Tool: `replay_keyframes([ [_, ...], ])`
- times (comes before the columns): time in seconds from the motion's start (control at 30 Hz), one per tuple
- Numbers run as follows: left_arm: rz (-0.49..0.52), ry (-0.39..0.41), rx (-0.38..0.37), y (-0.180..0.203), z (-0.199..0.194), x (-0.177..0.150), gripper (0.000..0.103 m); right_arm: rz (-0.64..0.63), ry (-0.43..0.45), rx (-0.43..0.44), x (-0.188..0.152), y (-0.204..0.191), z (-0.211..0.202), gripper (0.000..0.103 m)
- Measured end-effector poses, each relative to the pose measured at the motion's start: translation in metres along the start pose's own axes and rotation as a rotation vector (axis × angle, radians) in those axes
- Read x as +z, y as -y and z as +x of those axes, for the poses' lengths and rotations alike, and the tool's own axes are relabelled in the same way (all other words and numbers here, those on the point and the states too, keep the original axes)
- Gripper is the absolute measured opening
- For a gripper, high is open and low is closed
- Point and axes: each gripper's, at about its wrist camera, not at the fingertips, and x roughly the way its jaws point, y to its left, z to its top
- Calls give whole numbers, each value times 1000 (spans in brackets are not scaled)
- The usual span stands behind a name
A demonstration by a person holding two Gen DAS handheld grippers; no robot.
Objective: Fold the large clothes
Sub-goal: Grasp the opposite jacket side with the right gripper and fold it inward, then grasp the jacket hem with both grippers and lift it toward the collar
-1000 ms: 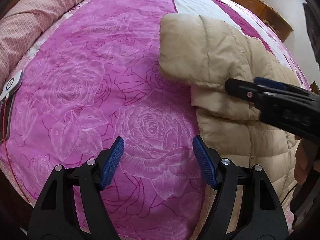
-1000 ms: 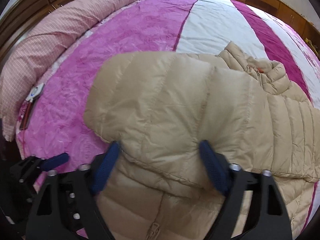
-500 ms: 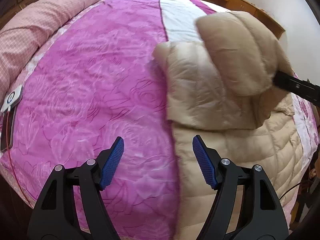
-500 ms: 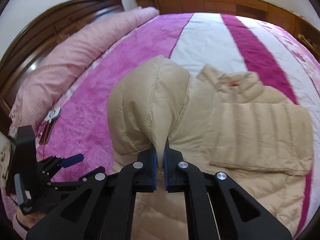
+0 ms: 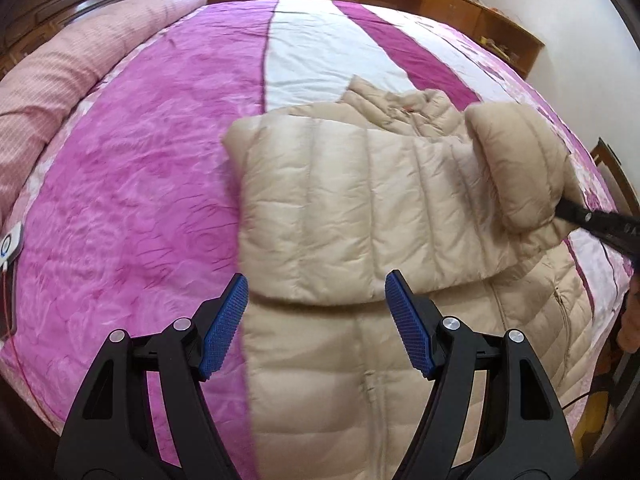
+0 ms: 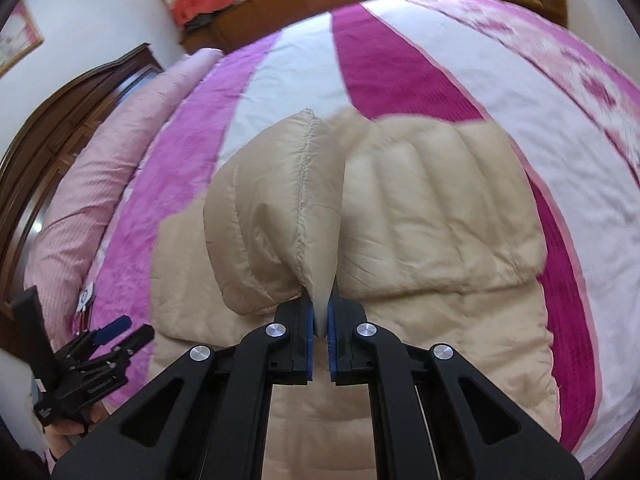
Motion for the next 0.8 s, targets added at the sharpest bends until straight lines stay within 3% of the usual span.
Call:
replay_keyframes([
  [0.17,6,-19,-12,18,15,4,71,51,-48,-16,-10,20,13,14],
  [0.3,12,-29,-16,28,20,4,71,41,-28,-31,-11,28,2,32],
  [0.47,22,-33,-11,32,23,7,71,13,10,-81,-12,31,-24,40],
  [0.63,23,-32,0,32,24,6,71,-35,37,-27,-12,7,-42,60],
  [0.8,22,-35,7,31,24,4,71,-134,0,-18,-13,-31,-15,65],
])
